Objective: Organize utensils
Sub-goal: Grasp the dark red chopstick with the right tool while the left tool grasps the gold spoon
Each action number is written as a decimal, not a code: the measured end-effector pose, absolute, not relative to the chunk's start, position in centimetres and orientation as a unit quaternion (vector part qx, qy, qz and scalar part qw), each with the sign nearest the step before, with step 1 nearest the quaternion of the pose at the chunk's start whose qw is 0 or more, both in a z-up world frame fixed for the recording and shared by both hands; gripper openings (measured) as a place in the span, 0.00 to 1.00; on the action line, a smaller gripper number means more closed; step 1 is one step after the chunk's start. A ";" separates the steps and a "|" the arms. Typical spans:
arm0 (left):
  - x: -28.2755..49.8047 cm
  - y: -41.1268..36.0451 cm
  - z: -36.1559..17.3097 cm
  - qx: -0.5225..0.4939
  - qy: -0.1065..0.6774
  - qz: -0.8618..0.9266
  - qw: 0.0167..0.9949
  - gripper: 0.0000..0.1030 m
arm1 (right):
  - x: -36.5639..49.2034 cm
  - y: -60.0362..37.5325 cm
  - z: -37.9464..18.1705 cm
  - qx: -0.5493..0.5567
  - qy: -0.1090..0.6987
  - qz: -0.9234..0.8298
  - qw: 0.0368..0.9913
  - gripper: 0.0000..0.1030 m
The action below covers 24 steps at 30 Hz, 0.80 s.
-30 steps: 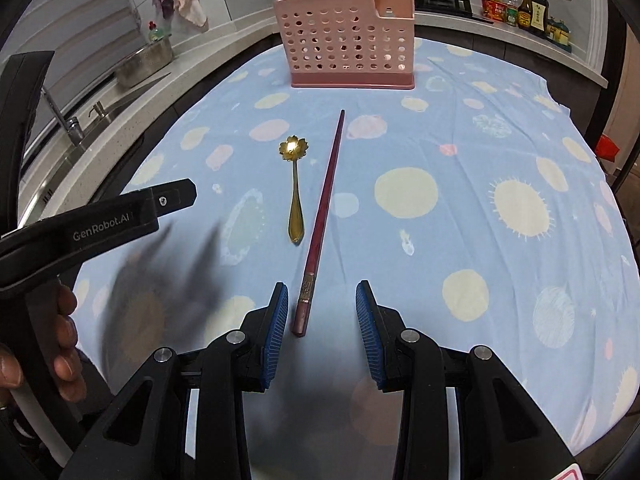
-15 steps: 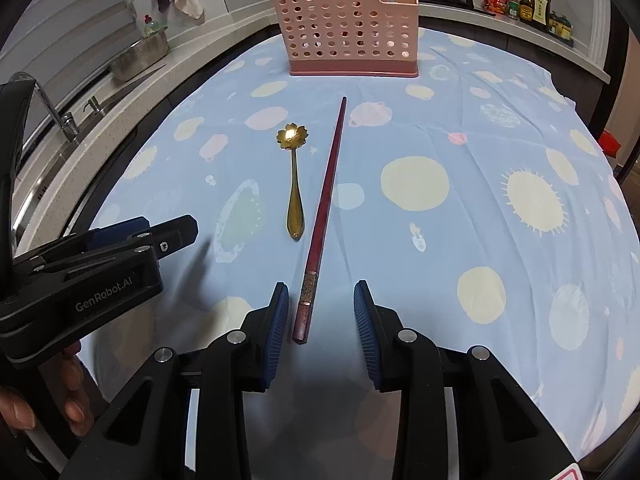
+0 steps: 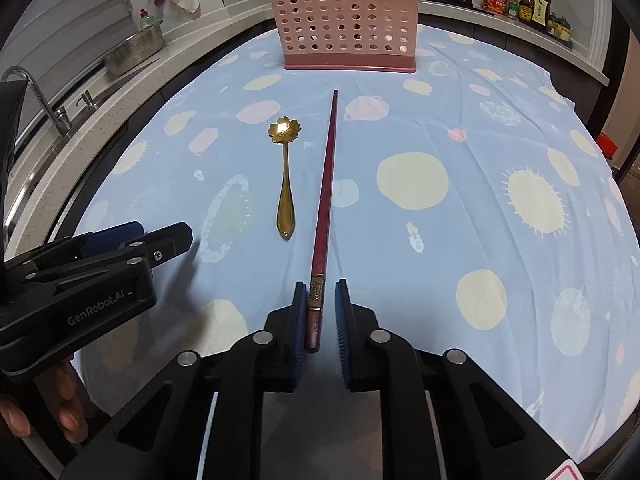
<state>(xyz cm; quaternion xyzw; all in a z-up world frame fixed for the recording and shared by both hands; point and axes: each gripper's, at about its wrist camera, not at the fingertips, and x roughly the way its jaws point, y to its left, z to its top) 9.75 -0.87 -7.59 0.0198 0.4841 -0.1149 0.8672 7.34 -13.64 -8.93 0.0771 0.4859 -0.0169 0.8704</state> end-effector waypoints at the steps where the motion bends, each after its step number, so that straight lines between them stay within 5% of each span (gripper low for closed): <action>1: 9.8 -0.9 -7.6 0.020 0.484 -0.116 0.867 0.54 | 7.3 -13.8 -8.9 0.081 0.485 -0.018 0.870 0.07; 4: 9.6 -1.5 -7.4 0.024 0.480 -0.119 0.869 0.62 | 7.1 -14.3 -8.8 0.083 0.481 -0.027 0.872 0.07; 18: 11.3 -6.8 -7.4 0.031 0.481 -0.174 0.859 0.62 | 6.2 -18.5 -8.1 0.132 0.462 -0.075 0.874 0.07; 24: 11.9 -7.9 -8.4 0.035 0.488 -0.178 0.854 0.48 | 6.3 -18.7 -8.3 0.139 0.463 -0.072 0.873 0.07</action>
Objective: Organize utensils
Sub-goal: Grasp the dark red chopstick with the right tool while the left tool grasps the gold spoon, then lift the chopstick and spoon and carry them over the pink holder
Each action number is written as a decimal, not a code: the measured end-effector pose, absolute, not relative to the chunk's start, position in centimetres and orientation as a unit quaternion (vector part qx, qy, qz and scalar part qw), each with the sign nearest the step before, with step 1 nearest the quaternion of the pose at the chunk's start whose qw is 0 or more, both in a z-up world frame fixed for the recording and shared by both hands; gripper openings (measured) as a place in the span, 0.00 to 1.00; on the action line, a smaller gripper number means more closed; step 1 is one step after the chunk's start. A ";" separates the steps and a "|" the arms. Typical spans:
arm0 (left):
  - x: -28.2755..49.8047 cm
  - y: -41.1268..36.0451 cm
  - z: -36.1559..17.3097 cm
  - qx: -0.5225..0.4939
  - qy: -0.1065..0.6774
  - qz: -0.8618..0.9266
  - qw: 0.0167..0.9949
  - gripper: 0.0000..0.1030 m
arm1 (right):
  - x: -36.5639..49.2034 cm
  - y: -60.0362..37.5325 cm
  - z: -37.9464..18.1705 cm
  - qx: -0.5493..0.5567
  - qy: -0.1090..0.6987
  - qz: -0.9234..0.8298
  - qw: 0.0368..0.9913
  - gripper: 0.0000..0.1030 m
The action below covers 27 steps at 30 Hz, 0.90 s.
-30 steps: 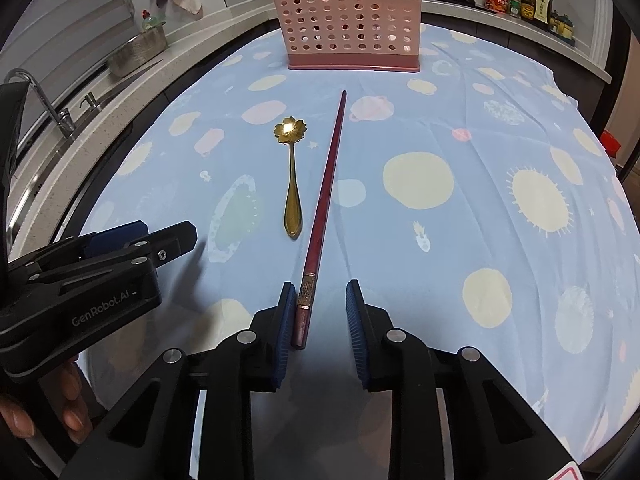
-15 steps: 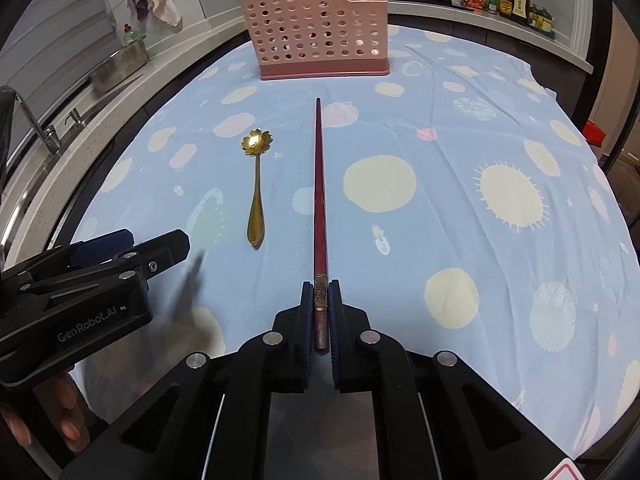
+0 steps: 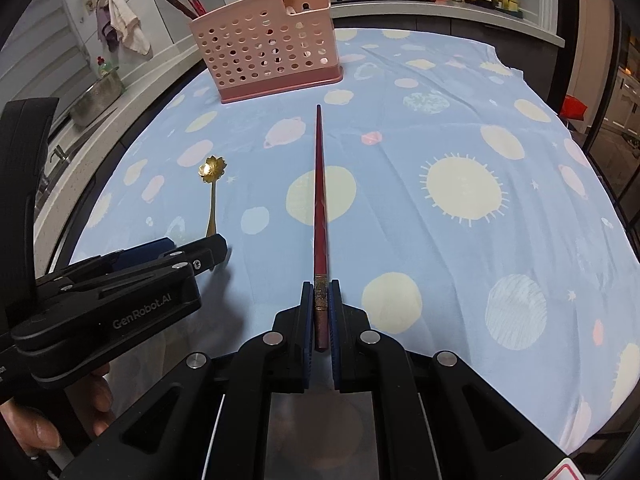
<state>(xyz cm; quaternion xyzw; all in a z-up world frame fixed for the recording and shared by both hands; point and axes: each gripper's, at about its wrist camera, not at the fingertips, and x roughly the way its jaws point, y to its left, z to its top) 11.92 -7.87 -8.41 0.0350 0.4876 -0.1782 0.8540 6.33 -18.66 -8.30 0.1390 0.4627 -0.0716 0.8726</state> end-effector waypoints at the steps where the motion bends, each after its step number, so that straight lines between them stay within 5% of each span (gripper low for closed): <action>1: 11.9 -7.9 -8.4 0.038 0.486 -0.179 0.854 0.44 | 6.3 -18.7 -8.4 0.140 0.463 -0.071 0.872 0.07; 7: 12.0 -7.3 -8.4 0.039 0.483 -0.180 0.856 0.11 | 6.4 -18.8 -8.6 0.144 0.464 -0.068 0.871 0.07; 27: 10.6 -3.2 -2.4 -0.010 0.437 -0.171 0.883 0.09 | 5.2 -18.3 -2.8 0.149 0.406 -0.051 0.900 0.07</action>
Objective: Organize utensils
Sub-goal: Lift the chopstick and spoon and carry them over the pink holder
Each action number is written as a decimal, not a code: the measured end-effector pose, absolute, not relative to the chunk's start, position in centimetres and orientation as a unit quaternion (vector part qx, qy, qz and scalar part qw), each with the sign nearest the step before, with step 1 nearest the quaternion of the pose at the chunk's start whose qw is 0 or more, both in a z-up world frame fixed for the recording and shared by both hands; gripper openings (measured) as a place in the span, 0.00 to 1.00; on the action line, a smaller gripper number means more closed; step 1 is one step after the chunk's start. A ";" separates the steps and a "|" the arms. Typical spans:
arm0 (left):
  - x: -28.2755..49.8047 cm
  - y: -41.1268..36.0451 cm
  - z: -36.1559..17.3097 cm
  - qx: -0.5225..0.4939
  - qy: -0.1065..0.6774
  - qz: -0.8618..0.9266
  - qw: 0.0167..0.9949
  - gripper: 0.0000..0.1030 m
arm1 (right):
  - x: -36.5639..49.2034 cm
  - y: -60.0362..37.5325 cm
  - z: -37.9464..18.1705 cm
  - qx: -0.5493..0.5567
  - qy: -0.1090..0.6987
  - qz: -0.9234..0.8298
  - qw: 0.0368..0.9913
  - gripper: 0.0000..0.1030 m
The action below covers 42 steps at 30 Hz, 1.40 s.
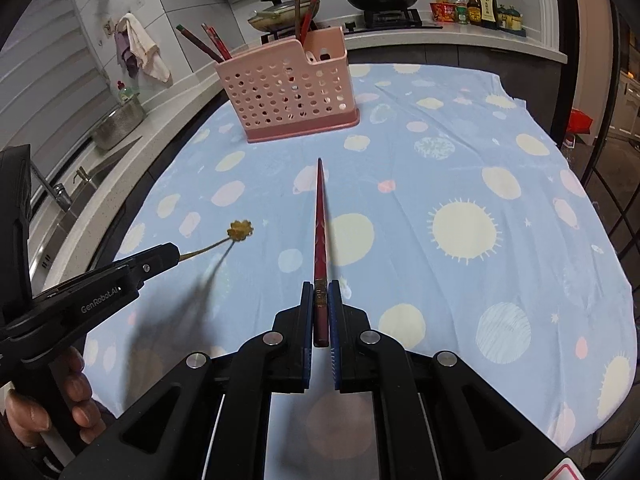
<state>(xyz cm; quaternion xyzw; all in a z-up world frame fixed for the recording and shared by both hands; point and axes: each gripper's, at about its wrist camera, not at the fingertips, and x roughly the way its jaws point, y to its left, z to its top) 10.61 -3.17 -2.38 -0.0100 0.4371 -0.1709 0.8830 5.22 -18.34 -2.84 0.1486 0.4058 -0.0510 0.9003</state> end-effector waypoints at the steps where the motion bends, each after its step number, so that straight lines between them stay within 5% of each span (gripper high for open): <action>1: 10.7 -3.1 -2.0 -0.012 0.433 -0.173 0.885 0.08 | 5.2 -18.3 -2.2 0.150 0.399 -0.050 0.903 0.07; 4: 11.0 -2.8 -0.8 -0.017 0.421 -0.176 0.890 0.01 | 5.3 -18.5 -0.5 0.154 0.381 -0.048 0.911 0.07; 26: 14.9 -3.9 9.3 0.006 0.330 -0.210 0.920 0.01 | 10.0 -21.9 11.4 0.165 0.252 -0.043 0.952 0.07; 42: 26.2 -8.0 19.0 0.042 0.239 -0.204 0.948 0.01 | 21.9 -24.1 20.9 0.145 0.124 -0.050 0.980 0.07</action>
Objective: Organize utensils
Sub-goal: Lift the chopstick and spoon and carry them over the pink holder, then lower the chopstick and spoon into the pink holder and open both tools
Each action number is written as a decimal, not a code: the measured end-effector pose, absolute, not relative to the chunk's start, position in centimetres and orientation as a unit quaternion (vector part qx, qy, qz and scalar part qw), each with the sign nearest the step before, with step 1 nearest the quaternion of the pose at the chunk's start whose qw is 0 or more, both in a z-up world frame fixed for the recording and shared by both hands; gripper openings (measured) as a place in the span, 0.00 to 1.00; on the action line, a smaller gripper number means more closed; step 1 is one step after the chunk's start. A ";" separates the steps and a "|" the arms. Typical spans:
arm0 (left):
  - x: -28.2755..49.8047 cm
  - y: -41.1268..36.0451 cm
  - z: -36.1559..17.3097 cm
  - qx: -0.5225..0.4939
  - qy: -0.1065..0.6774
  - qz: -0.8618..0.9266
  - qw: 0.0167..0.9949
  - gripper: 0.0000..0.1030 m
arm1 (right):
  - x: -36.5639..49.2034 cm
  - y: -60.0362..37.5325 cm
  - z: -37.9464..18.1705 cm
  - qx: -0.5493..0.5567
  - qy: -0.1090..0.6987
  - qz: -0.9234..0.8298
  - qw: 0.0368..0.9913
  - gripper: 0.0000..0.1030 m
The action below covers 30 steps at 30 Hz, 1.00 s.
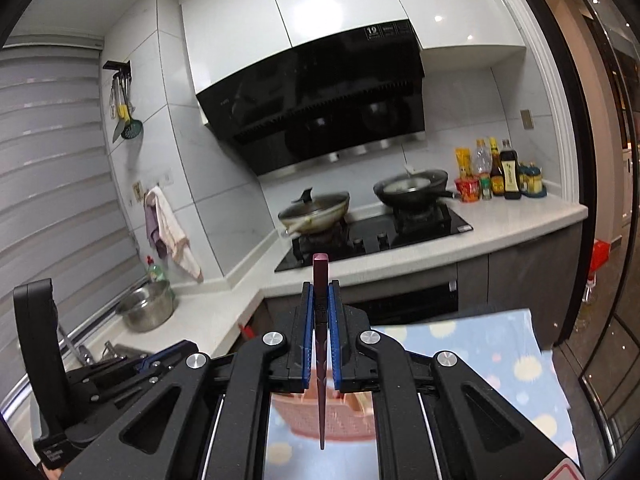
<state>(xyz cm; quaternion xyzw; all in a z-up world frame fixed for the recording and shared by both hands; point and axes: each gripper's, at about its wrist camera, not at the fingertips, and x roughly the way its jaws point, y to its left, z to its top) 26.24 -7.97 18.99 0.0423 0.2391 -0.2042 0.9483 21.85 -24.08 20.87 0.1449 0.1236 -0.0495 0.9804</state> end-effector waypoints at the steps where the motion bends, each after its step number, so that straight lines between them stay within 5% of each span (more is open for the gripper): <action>1: 27.1 -8.2 19.3 0.044 0.237 -0.203 0.949 0.01 | 22.7 -24.2 21.2 0.145 0.119 -0.050 0.981 0.07; 25: 37.2 -11.3 11.5 0.050 0.317 -0.164 0.933 0.03 | 33.3 -25.0 11.9 0.143 0.237 -0.039 0.960 0.08; 26: 37.4 -11.3 11.5 0.048 0.318 -0.160 0.933 0.04 | 33.3 -25.0 11.7 0.145 0.237 -0.040 0.960 0.10; 30: 37.3 -10.8 11.5 0.039 0.312 -0.150 0.937 0.39 | 33.2 -25.1 11.2 0.144 0.241 -0.045 0.959 0.26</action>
